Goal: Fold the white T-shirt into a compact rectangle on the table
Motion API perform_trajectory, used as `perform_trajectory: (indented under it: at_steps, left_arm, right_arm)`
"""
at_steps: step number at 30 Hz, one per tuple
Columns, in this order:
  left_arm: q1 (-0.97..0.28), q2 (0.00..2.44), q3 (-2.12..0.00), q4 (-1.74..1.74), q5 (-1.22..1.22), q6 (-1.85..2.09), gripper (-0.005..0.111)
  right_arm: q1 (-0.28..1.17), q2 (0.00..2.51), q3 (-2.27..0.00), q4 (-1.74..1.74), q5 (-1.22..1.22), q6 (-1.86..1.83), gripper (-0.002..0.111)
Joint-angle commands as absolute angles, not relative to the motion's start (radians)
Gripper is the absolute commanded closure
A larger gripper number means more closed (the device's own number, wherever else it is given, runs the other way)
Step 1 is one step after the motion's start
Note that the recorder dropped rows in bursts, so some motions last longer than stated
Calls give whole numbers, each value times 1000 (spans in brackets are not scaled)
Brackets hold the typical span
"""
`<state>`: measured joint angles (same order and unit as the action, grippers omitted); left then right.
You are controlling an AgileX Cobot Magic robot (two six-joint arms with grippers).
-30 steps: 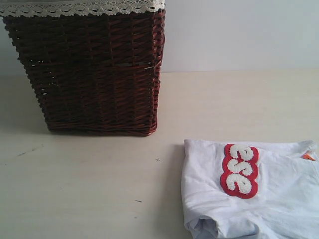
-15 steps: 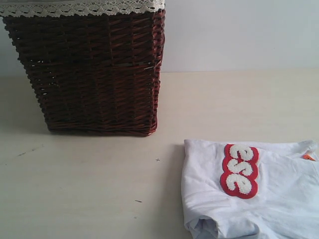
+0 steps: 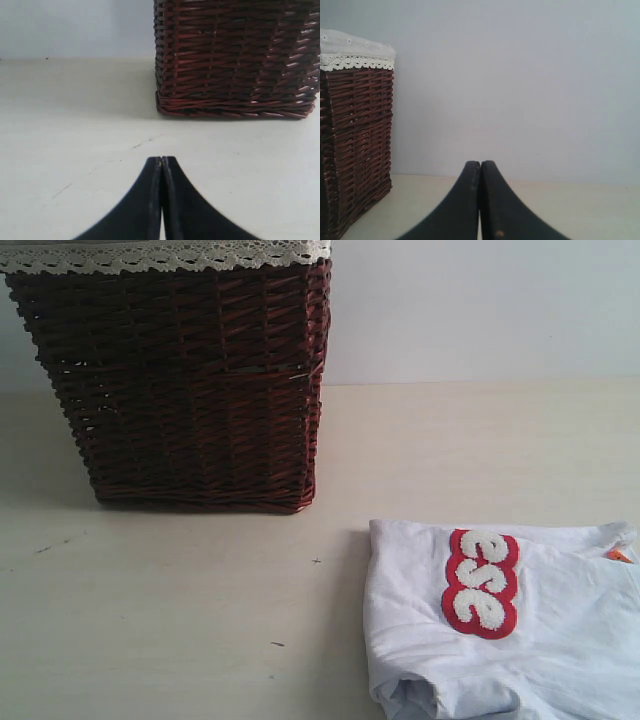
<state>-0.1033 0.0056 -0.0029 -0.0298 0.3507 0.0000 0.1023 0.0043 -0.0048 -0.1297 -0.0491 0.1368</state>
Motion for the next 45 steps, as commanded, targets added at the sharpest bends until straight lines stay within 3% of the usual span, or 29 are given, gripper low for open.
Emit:
perform_trajectory:
  at_steps: [1,9,17,22,32,36,41,45]
  left_arm:
    - [-101,0,0,-38,350,5,107]
    - [-101,0,0,-38,350,5,107]
    - [-101,0,0,-38,350,5,107]
    - [-101,0,0,-38,350,5,107]
    - [-101,0,0,-38,350,5,107]
    - [-101,0,0,-38,350,5,107]
    - [-101,0,0,-38,350,5,107]
    - [-101,0,0,-38,350,5,107]
  right_arm:
    - [97,0,0,-137,-48,128,108]
    - [97,0,0,-168,-54,-84,108]
    - [97,0,0,-160,-61,-71,108]
    - [99,0,0,19,-153,442,108]
    - [99,0,-26,-57,-170,502,108]
    - [114,44,-213,-70,100,493,108]
    - [207,464,-544,294,725,-142,108]
    - [226,843,-547,495,744,-396,108]
